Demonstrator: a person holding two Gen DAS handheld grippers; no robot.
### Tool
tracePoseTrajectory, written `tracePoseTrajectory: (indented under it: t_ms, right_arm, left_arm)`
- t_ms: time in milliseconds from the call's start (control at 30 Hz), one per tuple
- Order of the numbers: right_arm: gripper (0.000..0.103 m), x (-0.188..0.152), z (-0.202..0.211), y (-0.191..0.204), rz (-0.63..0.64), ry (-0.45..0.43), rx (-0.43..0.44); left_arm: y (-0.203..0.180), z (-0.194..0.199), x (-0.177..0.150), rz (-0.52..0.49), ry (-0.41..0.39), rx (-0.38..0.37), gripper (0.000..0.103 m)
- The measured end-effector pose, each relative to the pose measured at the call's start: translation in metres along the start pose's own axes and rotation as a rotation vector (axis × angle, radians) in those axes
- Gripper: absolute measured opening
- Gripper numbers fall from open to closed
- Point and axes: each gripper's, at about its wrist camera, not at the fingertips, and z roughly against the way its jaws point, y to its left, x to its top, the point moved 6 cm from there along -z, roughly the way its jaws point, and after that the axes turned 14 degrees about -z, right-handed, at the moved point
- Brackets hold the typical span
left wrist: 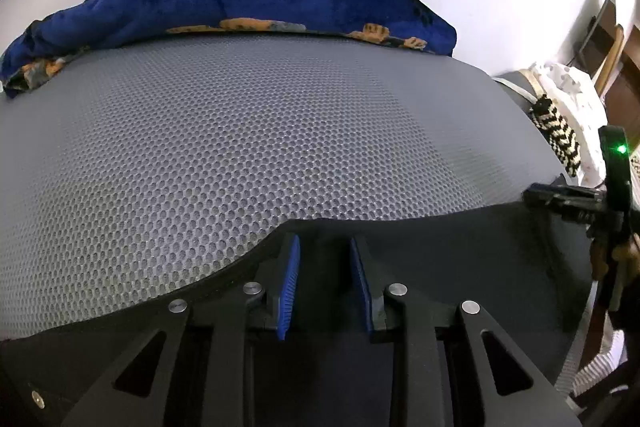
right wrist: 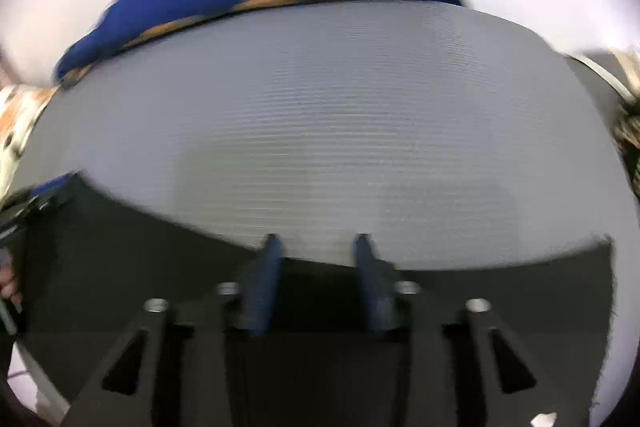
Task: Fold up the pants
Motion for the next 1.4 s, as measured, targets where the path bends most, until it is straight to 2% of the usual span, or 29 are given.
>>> tracePoseTrajectory:
  t_ms: [167,267,333,433,567,633,767,933,967,1100,1200,1400]
  right_arm:
    - [0.044,0.010,0.037,-0.057,-0.111,-0.001,0.026]
    - [0.044,0.004,0.061,-0.084,-0.162,0.010,0.076]
    - [0.044,-0.005,0.073,-0.108,-0.202,0.035,0.118]
    - [0.046,-0.019,0.083,-0.146,-0.303,0.053,0.123]
    - [0.046,-0.041,0.095,-0.194,-0.412,0.068,0.146]
    - [0.046,-0.046,0.097,-0.206,-0.439,0.066,0.147]
    - [0.046,-0.055,0.097,-0.224,-0.479,0.070,0.174]
    - [0.045,-0.067,0.093,-0.247,-0.500,0.096,0.199]
    - [0.041,-0.069,0.092,-0.249,-0.502,0.102,0.211]
    - [0.036,-0.075,0.093,-0.256,-0.524,0.115,0.296]
    - [0.030,-0.080,0.087,-0.256,-0.566,0.134,0.399]
    - [0.026,-0.084,0.073,-0.246,-0.594,0.141,0.502]
  left_arm:
    - [0.002,0.011,0.000,0.055,0.010,0.013,0.031]
    - [-0.004,0.031,-0.004,0.097,-0.009,-0.020,0.036]
    - [-0.010,0.043,-0.009,0.087,-0.014,-0.016,0.038]
    - [-0.025,0.063,-0.022,0.063,-0.017,-0.012,0.045]
    - [-0.046,0.077,-0.044,0.067,0.001,-0.058,0.047]
    - [-0.058,0.078,-0.051,0.065,0.012,-0.091,0.047]
    - [-0.077,0.075,-0.060,0.088,0.044,-0.132,0.047]
    - [-0.097,0.065,-0.060,0.075,0.091,-0.131,0.047]
    - [-0.101,0.064,-0.059,0.065,0.099,-0.128,0.047]
    - [-0.109,0.054,-0.061,0.046,0.140,-0.114,0.047]
    - [-0.114,0.045,-0.063,0.049,0.165,-0.116,0.047]
    - [-0.116,0.042,-0.064,0.066,0.130,-0.107,0.047]
